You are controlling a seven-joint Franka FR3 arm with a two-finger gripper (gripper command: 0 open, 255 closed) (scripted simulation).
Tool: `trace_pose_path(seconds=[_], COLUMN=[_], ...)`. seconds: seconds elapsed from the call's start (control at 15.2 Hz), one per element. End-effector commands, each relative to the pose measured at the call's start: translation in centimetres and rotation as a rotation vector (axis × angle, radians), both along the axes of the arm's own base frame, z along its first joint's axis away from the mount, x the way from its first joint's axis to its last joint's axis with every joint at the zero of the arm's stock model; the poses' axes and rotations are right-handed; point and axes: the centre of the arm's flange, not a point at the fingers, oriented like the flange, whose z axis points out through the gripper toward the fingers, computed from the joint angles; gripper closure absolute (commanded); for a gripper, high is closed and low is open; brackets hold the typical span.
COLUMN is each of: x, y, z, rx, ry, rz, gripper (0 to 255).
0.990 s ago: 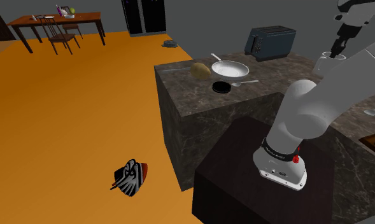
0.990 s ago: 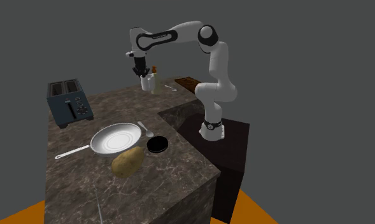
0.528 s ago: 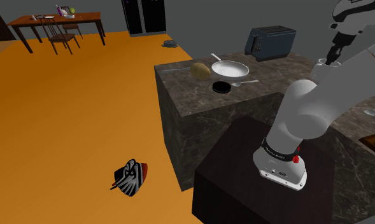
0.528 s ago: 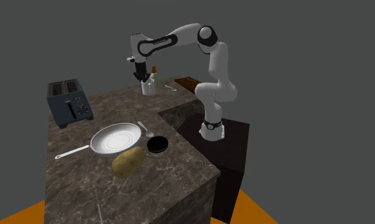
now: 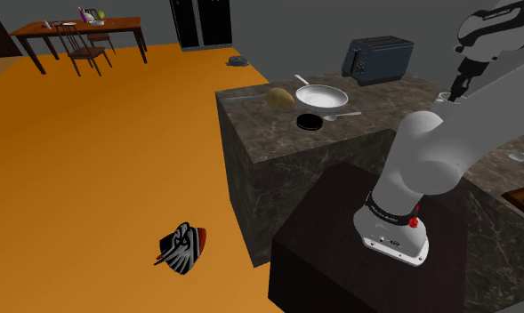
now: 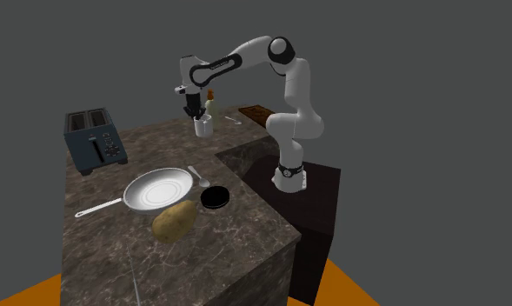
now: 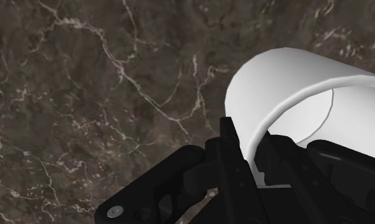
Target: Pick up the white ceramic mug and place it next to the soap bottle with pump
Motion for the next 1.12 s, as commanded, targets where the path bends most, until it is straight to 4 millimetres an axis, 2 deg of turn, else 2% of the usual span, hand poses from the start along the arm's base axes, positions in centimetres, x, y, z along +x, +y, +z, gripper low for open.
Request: trace_pose_path(seconds=[0.0,0.46,0.53,0.86,1.06], x=[0.0,0.0,0.0,0.0,-0.1], y=[0.0,0.0,0.0,0.0,0.0], z=[-0.6,-0.6,-0.6,-0.6,3.3], rx=[-0.001,-0.001,-0.001,-0.001,-0.001], ry=[0.000,0.000,0.000,0.000,0.000], rz=[0.000,0.000,0.000,0.000,0.000], gripper=[255,255,0,0,0])
